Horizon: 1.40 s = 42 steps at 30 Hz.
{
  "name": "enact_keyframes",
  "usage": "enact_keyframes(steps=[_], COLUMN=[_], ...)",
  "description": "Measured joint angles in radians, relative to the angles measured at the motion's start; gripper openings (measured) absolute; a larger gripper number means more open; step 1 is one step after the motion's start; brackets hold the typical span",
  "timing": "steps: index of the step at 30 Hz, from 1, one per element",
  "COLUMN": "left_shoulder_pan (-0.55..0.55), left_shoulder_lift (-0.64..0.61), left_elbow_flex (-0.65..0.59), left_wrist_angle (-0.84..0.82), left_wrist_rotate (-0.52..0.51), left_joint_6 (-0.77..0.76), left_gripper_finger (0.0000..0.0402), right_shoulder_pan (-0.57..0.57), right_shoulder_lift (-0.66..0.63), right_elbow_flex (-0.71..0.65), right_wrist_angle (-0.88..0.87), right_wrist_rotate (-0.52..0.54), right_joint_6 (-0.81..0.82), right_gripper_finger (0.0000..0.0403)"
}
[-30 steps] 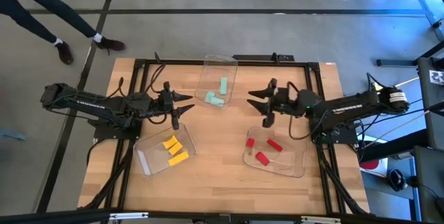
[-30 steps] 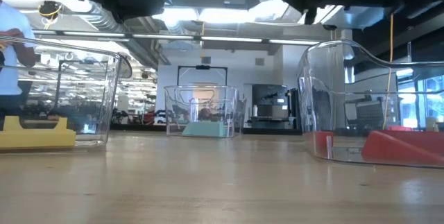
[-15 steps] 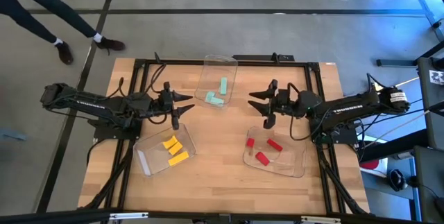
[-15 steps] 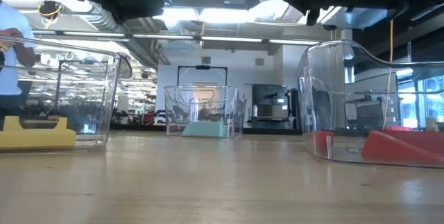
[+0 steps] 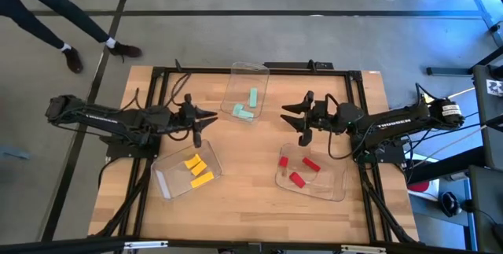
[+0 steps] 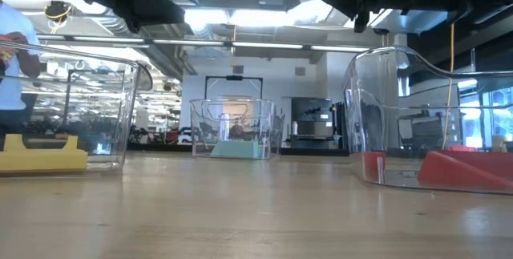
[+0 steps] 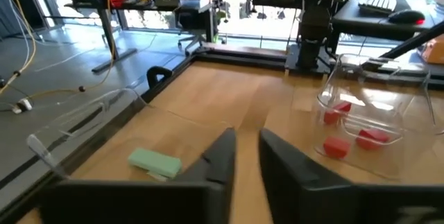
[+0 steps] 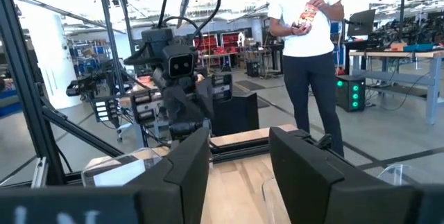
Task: Sort & place blocks by color
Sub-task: Return to Home Position
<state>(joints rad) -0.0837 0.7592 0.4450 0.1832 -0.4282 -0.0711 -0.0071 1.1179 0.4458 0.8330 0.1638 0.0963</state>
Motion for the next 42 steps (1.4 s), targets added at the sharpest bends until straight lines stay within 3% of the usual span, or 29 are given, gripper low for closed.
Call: enact_keyframes(steps=[3, 6, 16, 22, 36, 42], left_shoulder_pan=[0.004, 0.013, 0.025, 0.025, 0.010, -0.009], left_shoulder_lift=[-0.089, -0.193, -0.538, -0.681, -0.740, -0.735], left_elbow_flex=[-0.001, -0.043, -0.347, -0.437, -0.437, -0.437], left_wrist_angle=[-0.065, -0.066, 0.006, -0.024, -0.126, -0.133], left_wrist_rotate=[-0.001, -0.004, 0.028, 0.027, 0.118, 0.177], left_joint_6=[0.002, 0.011, -0.043, -0.065, -0.085, -0.013], left_gripper_finger=[0.0011, 0.0004, 0.0000, 0.0000, 0.0000, 0.0000], right_shoulder_pan=[0.000, 0.000, 0.000, 0.000, 0.000, 0.000], right_shoulder_lift=[0.000, 0.000, 0.000, 0.000, 0.000, 0.000], right_elbow_flex=[0.000, 0.000, 0.000, 0.000, 0.001, 0.001], right_wrist_angle=[-0.003, -0.008, -0.009, -0.009, -0.049, -0.058], right_wrist_rotate=[0.000, 0.000, 0.000, 0.000, 0.000, 0.000], right_joint_6=[0.000, 0.008, 0.032, 0.032, 0.034, 0.034], right_gripper_finger=[0.0154, 0.0154, 0.0154, 0.0154, 0.0154, 0.0154])
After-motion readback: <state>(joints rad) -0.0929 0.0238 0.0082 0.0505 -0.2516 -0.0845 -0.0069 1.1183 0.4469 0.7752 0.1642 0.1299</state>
